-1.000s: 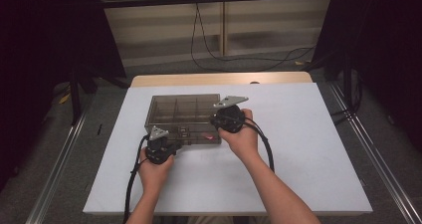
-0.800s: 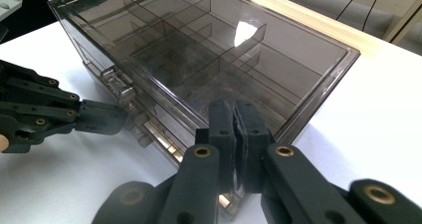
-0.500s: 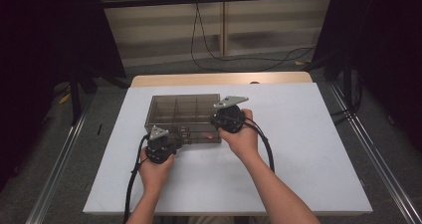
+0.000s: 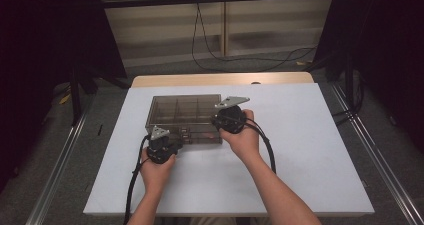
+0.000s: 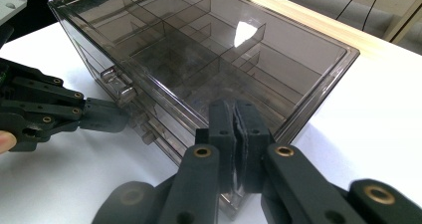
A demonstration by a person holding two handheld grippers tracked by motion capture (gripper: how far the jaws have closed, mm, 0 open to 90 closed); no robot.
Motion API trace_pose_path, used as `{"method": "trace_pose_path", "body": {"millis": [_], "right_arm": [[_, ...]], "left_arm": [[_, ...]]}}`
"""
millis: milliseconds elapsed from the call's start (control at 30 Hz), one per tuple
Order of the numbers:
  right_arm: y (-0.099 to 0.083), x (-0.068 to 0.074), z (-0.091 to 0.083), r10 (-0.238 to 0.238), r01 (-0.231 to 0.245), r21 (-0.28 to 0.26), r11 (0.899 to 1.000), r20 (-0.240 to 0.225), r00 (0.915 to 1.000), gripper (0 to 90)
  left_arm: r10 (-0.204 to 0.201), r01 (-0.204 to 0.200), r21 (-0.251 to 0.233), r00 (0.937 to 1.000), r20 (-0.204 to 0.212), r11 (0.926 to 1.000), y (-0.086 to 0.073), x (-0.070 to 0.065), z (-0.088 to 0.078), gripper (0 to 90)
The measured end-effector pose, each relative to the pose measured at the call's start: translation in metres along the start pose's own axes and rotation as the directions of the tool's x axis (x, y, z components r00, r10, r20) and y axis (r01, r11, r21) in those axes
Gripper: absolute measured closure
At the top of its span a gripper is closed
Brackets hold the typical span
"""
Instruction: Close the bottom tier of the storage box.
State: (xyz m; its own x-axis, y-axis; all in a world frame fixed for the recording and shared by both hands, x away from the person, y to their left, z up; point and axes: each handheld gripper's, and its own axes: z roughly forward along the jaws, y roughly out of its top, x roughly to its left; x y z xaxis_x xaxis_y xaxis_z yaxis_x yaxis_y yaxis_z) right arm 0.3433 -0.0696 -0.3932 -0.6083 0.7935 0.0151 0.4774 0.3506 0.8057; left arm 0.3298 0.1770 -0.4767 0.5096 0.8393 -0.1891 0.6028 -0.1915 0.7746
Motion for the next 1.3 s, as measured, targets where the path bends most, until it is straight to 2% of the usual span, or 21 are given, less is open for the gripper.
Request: {"method": "trace_pose_path", "body": {"millis": [600,1300], "right_arm": [[0.0,0.0,0.0,0.001,-0.001,0.0,1.0,0.004,1.0,87.0],[-0.003,-0.002,-0.007,-0.004,0.004,-0.001,1.0,0.014,0.9999,82.2]], "left_arm": [[-0.003,0.003,-0.009,1.0,-0.004,1.0,0.0,0.0,0.0,88.9],[0.005,-0.005,0.013,1.0,-0.004,0.9999,-0.003,0.0,-0.012,80.3]]}}
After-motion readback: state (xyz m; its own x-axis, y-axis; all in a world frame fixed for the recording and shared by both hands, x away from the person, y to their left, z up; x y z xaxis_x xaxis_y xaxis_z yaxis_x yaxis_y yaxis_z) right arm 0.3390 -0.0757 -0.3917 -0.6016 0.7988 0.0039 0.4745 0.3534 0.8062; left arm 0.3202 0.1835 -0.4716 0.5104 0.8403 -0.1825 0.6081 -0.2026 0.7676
